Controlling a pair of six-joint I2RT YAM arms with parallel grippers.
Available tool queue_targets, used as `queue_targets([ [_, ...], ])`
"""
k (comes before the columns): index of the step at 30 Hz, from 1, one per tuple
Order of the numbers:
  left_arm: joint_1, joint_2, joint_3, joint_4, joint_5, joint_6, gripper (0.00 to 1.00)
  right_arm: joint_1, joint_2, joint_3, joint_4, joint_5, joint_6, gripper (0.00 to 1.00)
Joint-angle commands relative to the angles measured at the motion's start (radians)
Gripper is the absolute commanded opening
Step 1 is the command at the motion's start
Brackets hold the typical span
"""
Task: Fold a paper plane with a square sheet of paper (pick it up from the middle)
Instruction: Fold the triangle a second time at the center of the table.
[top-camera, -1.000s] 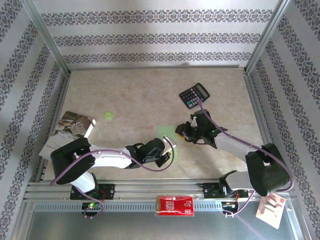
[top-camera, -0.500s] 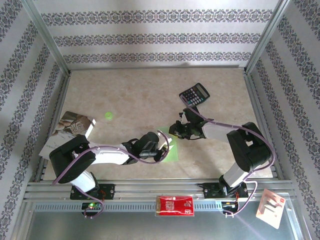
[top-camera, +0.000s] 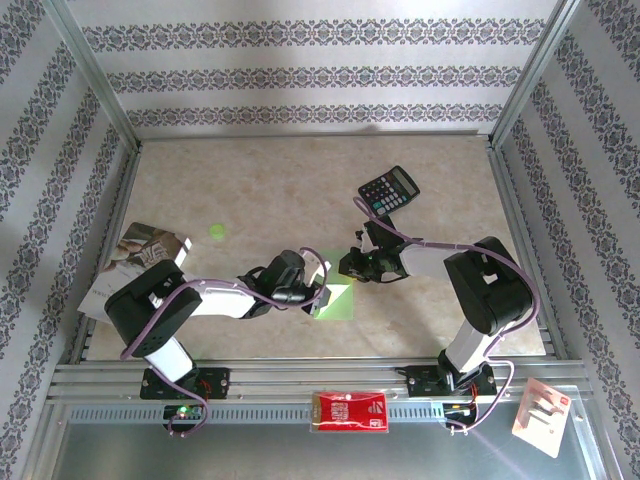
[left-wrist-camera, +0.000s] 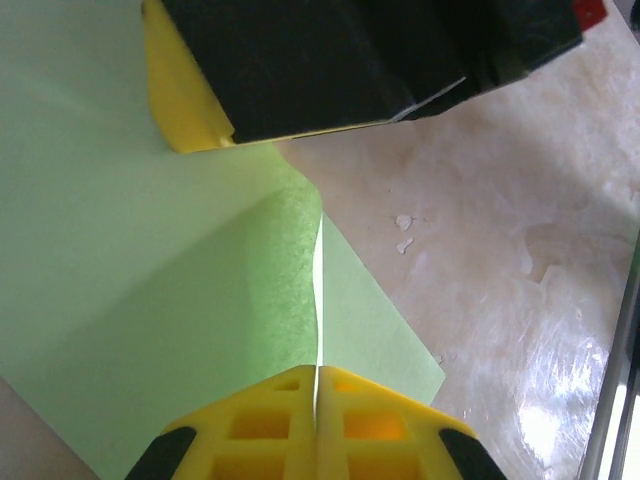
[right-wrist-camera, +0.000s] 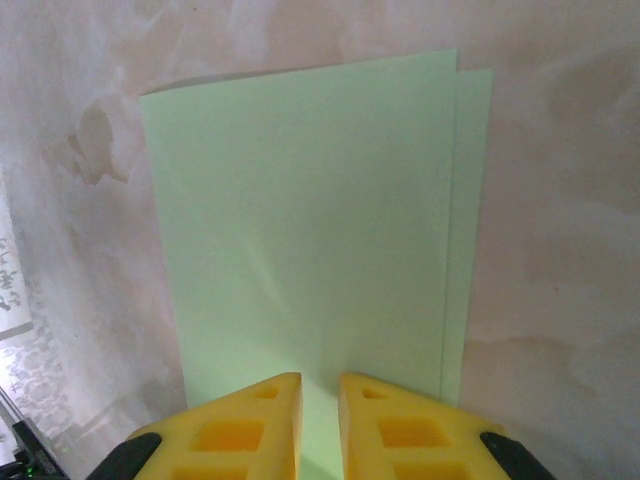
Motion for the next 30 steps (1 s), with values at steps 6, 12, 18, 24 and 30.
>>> queue_targets([
  [6, 0.044, 0.02, -0.023, 0.064, 0.051, -0.047, 0.02, -0.008, 0.018, 0.009, -0.021, 0.015, -0.036, 0.19],
  [12, 0.064, 0.024, -0.026, 0.054, 0.061, -0.045, 0.03, -0.009, 0.031, 0.017, -0.034, 0.015, -0.053, 0.2],
  [18, 0.086, 0.032, -0.028, 0.048, 0.072, -0.042, 0.03, -0.009, 0.038, 0.026, -0.049, 0.014, -0.067, 0.2],
  [24, 0.094, 0.057, -0.018, 0.039, 0.08, -0.043, 0.03, -0.01, 0.041, 0.041, -0.053, 0.0, -0.071, 0.2],
  [30, 0.101, 0.082, -0.028, 0.05, 0.075, -0.052, 0.02, -0.01, 0.028, 0.079, -0.06, -0.028, -0.074, 0.22],
])
